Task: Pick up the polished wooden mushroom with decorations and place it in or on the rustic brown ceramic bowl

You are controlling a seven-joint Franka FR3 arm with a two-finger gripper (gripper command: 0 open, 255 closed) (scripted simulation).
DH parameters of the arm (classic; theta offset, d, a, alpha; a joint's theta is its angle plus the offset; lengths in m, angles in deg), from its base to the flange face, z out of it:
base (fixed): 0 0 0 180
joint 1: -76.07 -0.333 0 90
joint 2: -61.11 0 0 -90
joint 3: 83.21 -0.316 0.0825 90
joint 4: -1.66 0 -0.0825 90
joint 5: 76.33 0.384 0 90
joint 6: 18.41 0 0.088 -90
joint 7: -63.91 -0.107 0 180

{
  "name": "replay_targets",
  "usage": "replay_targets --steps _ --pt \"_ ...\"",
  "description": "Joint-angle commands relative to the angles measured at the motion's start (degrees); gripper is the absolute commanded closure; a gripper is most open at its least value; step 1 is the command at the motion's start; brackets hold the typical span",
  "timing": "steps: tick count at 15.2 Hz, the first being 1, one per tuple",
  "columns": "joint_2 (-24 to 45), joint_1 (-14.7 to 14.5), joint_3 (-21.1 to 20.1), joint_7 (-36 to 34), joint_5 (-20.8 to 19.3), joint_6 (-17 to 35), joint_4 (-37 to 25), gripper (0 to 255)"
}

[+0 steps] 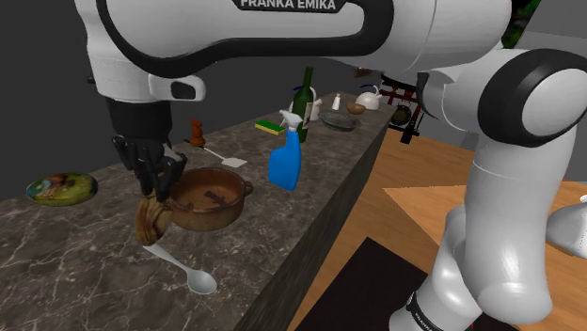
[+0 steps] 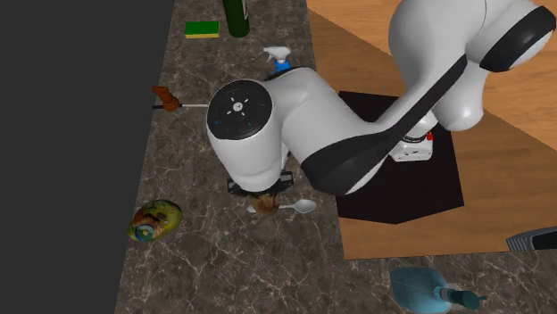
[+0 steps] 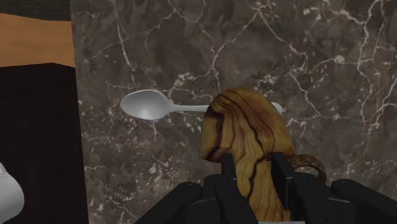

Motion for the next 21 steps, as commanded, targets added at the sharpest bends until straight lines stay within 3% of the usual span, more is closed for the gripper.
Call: replay_targets --steps 1,12,21 --pt "-1.43 2.02 0.85 2.89 0.65 0.17 1.46 255" --pt "-5.77 11.1 6.07 17.09 2.71 1.3 6.43 255" --pt "-5.58 11.21 6.17 16.98 2.61 8.17 13.12 255"
